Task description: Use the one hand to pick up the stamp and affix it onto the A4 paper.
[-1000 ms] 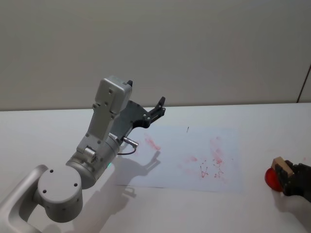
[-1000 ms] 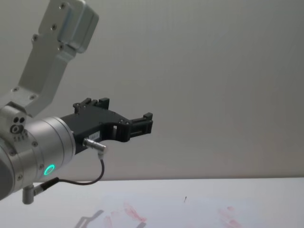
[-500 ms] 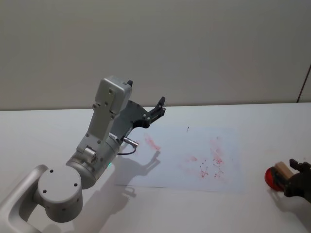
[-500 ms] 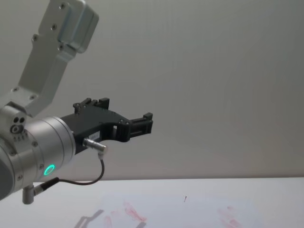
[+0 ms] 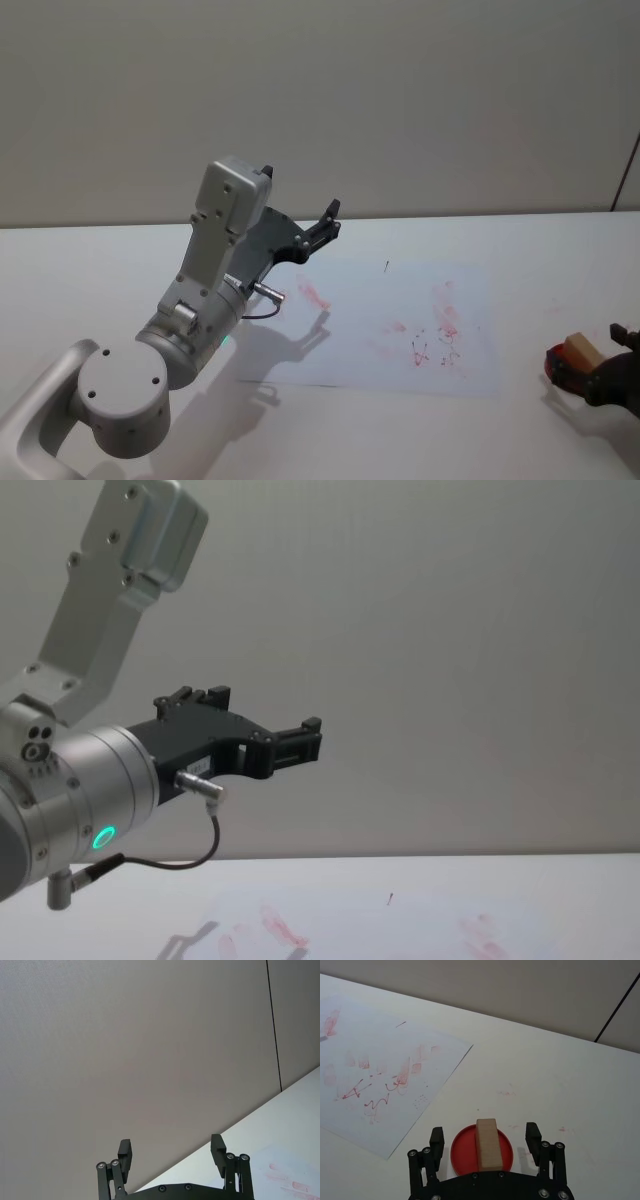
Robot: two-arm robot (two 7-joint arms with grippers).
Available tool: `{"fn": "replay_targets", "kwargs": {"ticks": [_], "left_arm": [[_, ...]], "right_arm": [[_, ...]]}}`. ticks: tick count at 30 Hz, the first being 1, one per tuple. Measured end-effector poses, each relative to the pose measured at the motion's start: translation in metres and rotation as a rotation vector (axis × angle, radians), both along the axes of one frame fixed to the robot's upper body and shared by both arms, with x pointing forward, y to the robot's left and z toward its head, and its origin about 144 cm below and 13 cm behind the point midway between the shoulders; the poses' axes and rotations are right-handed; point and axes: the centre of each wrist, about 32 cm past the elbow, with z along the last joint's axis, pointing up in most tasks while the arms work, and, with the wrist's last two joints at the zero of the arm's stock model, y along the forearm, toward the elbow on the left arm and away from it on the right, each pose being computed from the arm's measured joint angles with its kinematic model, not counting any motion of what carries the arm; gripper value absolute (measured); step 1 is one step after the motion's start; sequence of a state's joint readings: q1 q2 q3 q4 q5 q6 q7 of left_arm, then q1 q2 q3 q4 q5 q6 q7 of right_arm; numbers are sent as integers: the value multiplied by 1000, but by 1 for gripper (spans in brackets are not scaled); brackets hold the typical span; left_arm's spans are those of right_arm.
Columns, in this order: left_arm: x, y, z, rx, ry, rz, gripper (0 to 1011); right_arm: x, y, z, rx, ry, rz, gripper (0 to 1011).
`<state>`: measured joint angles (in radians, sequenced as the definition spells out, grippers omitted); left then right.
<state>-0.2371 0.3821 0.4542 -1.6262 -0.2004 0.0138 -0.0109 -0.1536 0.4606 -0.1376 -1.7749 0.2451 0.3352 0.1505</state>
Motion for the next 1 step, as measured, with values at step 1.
{"fn": "replay_targets", "kwargs": {"ticks": [1], "left_arm": [[0, 0, 0, 0, 0, 0, 1001]], "right_arm": [[0, 0, 0, 0, 0, 0, 997]]}}
